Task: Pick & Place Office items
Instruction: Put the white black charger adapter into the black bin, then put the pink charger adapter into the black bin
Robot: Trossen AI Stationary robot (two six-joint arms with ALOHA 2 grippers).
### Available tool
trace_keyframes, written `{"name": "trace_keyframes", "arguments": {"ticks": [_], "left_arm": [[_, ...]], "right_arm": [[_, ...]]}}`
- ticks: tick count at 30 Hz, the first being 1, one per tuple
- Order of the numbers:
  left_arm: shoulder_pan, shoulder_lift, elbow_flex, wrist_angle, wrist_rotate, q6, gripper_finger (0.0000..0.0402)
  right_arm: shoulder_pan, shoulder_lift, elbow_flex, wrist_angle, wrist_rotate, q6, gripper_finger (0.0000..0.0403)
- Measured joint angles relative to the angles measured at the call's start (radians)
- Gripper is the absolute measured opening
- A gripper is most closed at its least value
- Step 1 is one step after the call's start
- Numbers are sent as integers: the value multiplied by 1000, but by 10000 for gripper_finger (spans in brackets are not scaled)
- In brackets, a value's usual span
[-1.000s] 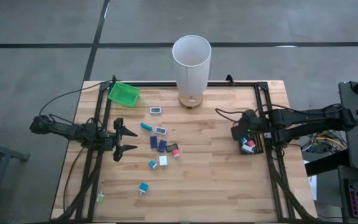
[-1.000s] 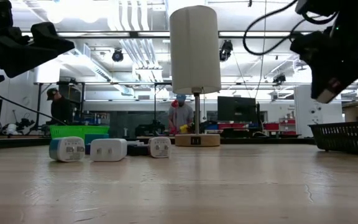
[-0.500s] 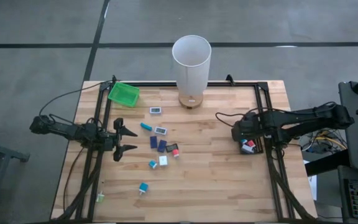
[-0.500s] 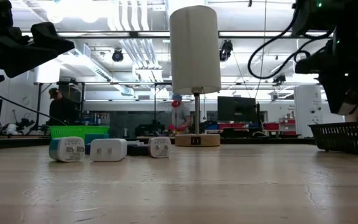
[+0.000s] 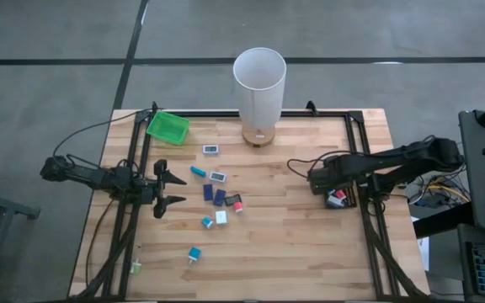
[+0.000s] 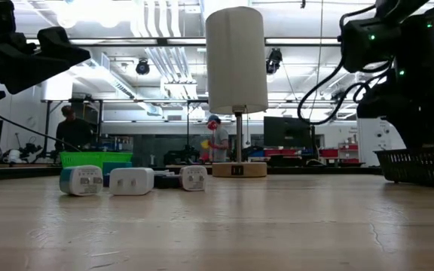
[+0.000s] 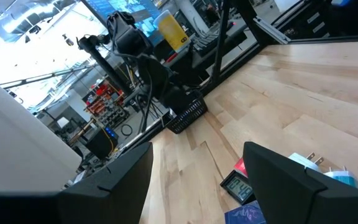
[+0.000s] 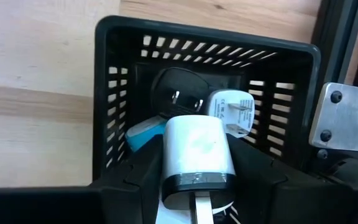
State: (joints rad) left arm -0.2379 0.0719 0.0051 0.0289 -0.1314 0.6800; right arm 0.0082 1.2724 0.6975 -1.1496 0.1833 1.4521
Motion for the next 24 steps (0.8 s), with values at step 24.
{"name": "trace_keyframes", "arguments": {"ticks": [24], "left_arm": [[0, 0, 0, 0, 0, 0, 257]], "right_arm": [[0, -22, 4, 3, 26, -27, 205]]}}
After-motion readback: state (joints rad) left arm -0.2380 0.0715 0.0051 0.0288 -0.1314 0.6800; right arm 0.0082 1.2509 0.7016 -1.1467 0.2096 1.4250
